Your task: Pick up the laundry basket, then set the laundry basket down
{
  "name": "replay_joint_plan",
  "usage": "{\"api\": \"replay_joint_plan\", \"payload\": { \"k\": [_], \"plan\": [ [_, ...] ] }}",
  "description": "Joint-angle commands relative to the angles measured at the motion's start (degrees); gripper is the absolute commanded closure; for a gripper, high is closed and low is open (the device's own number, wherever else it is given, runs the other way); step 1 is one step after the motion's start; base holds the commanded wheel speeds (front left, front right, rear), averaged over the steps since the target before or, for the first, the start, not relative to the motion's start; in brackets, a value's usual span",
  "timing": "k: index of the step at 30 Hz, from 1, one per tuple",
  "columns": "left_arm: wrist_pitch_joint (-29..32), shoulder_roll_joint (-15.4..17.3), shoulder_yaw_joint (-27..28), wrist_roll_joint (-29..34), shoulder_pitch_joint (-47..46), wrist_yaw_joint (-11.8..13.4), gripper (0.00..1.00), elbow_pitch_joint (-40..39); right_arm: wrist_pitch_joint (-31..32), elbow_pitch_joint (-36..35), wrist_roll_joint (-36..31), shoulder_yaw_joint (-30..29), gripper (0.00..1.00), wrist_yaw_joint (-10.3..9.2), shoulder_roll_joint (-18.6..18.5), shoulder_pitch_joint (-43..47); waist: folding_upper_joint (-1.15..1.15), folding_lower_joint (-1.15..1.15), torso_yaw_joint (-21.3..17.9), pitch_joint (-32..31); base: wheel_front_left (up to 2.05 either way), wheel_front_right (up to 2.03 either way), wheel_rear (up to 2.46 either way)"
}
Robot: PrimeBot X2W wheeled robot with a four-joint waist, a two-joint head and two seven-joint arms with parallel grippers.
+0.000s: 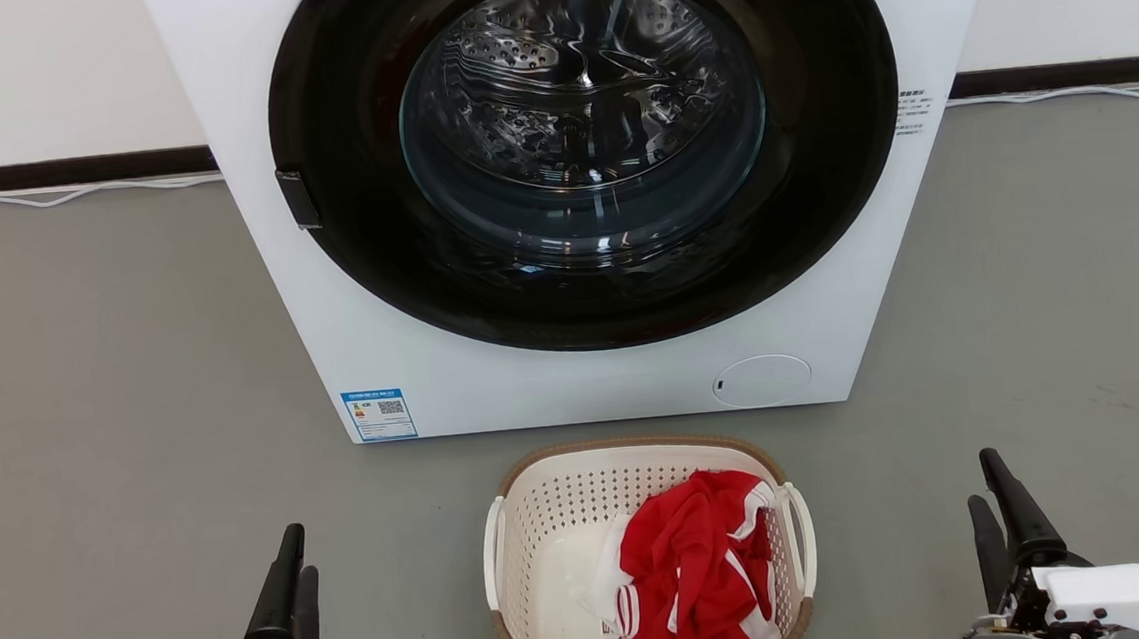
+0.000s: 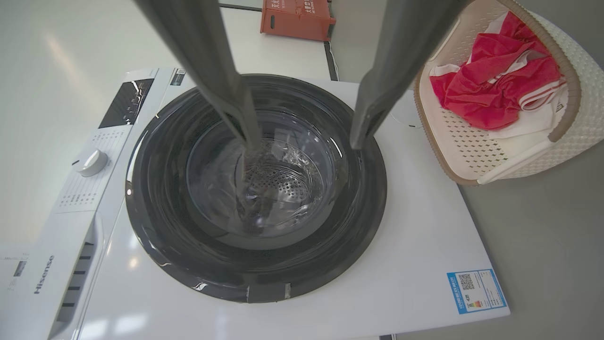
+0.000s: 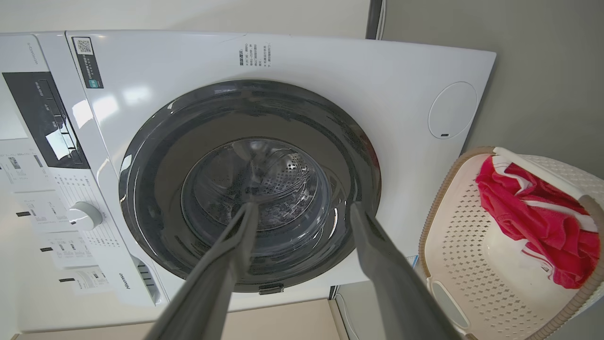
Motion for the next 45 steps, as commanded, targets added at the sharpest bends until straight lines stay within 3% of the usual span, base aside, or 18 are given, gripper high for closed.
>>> {"api": "replay_joint_plan", "payload": {
  "k": [1, 26, 45],
  "plan": [
    [-0.6, 0.4, 0.1, 1.3, -1.5, -0.1, 0.00, -1.8, -1.0, -2.1, -1.7, 0.4, 0.00, 0.09, -0.5, -1.5, 0.00, -0.01, -0.1, 0.0, 0.00, 0.00, 0.00],
    [-4.6, 0.6, -1.7, 18.7, -1.4, 2.2, 0.00, -3.3, -5.1, -5.0, -27.3, 1.6, 0.00, 0.17, -0.8, -2.1, 0.00, -0.01, -0.5, 0.1, 0.00, 0.00, 0.00],
    [-7.8, 0.8, -1.9, 38.6, -0.9, 3.5, 0.00, -4.1, -8.3, -3.9, -46.4, 2.5, 0.00, 0.24, -1.9, -3.1, 0.00, -0.01, -0.7, 0.6, 0.00, 0.00, 0.00]
  ]
}}
